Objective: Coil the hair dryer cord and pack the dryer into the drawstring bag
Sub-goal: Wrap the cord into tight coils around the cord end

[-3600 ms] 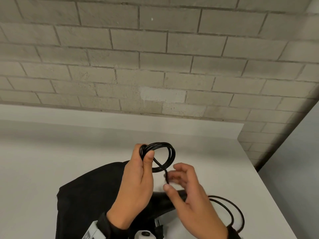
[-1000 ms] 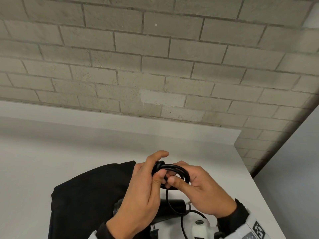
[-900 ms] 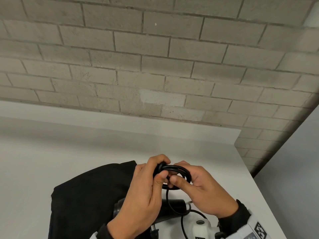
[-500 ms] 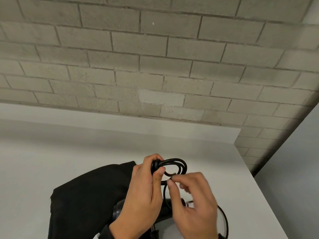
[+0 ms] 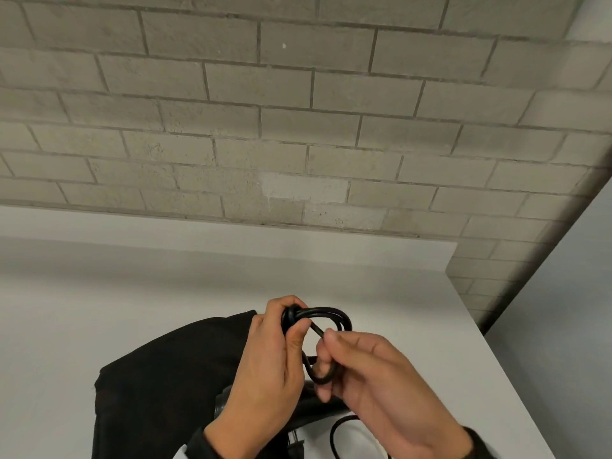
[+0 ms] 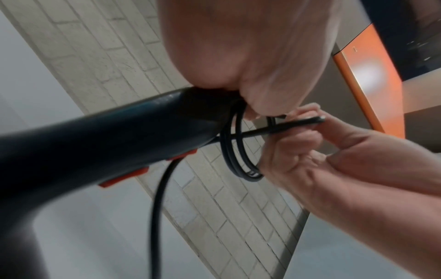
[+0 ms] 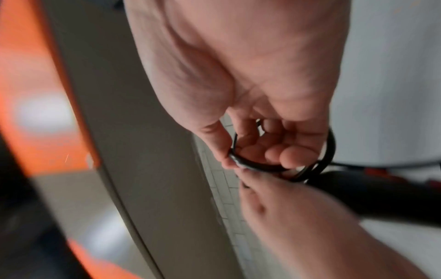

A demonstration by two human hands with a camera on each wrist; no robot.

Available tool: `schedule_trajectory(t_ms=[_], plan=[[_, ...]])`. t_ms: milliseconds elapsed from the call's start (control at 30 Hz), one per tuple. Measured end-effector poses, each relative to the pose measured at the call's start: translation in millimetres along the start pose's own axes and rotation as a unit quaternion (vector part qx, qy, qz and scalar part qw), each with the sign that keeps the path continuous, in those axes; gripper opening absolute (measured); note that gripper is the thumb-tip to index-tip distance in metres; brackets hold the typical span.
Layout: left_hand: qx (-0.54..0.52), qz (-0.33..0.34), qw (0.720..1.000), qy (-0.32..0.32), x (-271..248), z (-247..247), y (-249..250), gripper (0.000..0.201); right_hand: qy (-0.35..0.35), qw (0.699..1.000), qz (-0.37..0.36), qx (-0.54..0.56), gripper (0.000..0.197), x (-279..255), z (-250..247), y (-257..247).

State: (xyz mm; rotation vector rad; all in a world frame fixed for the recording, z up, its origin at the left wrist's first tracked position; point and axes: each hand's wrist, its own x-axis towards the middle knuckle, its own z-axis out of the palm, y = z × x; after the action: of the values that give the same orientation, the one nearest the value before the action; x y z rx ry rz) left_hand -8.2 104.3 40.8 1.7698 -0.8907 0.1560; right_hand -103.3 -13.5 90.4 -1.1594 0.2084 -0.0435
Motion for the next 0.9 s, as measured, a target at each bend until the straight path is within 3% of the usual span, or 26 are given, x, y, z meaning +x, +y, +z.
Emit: schedule_trajectory(t_ms=[100, 200, 267, 333, 400, 467, 600, 700, 733, 800, 900], plan=[[-0.002, 0.007, 1.0, -0.006, -1, 1, 1, 0.032, -0.052, 0.98, 0.053, 0.186, 0.025, 2, -10, -1], [0.0, 0.009, 1.0, -0.003, 1, 1, 3, 0.024, -0.058, 0.967, 0.042, 0.244, 0.029, 4, -12, 4], [-0.009, -0.004, 1.0, 0.006, 4, 0, 3, 0.016, -0.026, 0.986, -0.031, 0.162, 0.031, 3, -9, 10], [-0.017, -0.012, 1.0, 0.019, 7, -3, 2, 0.012, 0.044, 0.99, -0.126, -0.039, 0.026, 0, -5, 21], [-0.026, -0.014, 0.999, 0.022, 9, -4, 3, 0.011, 0.113, 0.941, -0.213, -0.236, 0.019, 0, -3, 36], [-0.037, -0.016, 0.999, 0.024, 9, -4, 3, 0.012, 0.142, 0.915, -0.244, -0.29, 0.014, 1, 1, 47], [-0.058, -0.018, 0.998, 0.03, 9, -4, 4, 0.012, 0.158, 0.929, -0.245, -0.227, 0.023, 1, 8, 51], [-0.057, -0.022, 0.998, 0.031, 8, -5, 4, 0.02, 0.157, 0.946, -0.238, -0.155, 0.013, 4, 6, 50], [-0.055, -0.021, 0.998, 0.029, 8, -5, 4, 0.024, 0.148, 0.955, -0.229, -0.114, 0.018, 4, 2, 50], [-0.044, -0.013, 0.999, 0.026, 8, -4, 3, 0.027, 0.109, 0.975, -0.192, -0.027, 0.04, 5, -4, 47], [-0.045, -0.008, 0.998, 0.033, 10, -5, 4, 0.02, 0.072, 0.984, -0.086, 0.141, 0.034, 1, -9, 32]])
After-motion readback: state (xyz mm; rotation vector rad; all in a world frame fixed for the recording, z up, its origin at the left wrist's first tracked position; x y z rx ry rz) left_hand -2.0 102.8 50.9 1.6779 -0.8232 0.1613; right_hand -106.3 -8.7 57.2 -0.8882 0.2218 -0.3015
